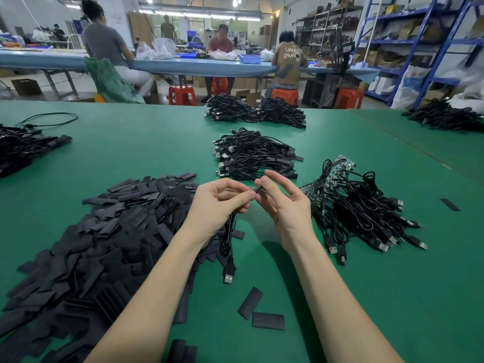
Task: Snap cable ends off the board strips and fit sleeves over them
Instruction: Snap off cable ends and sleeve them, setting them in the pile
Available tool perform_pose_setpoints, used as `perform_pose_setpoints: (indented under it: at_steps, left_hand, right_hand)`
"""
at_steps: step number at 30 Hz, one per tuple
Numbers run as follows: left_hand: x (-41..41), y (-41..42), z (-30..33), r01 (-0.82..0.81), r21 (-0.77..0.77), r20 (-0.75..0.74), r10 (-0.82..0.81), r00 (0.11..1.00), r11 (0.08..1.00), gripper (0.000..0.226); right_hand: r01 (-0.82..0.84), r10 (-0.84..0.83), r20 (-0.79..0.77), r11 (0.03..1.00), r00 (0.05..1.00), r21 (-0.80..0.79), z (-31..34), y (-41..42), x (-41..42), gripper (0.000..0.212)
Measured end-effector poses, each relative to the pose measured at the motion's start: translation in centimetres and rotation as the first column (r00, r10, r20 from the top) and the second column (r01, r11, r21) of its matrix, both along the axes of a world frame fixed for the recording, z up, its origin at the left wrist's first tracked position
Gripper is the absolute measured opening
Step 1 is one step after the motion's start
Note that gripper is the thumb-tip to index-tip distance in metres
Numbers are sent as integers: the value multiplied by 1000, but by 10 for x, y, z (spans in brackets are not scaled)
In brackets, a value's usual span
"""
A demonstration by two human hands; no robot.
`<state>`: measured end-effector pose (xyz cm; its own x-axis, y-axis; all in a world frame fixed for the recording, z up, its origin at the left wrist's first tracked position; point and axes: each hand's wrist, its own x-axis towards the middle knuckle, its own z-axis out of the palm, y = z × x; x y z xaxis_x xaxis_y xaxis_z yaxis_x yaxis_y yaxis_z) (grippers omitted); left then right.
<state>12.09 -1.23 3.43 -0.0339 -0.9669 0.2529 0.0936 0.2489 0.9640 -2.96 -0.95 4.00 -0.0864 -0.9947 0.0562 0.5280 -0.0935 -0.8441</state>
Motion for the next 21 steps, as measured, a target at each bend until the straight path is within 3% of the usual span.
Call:
perform_pose_setpoints:
  at_steps: [21]
  left_hand:
    - [-2, -1, -3, -34, 13, 54, 34, 998, 999, 9]
  right_hand:
    - [32, -39, 65, 994, 997, 106, 3, 1, 6, 16]
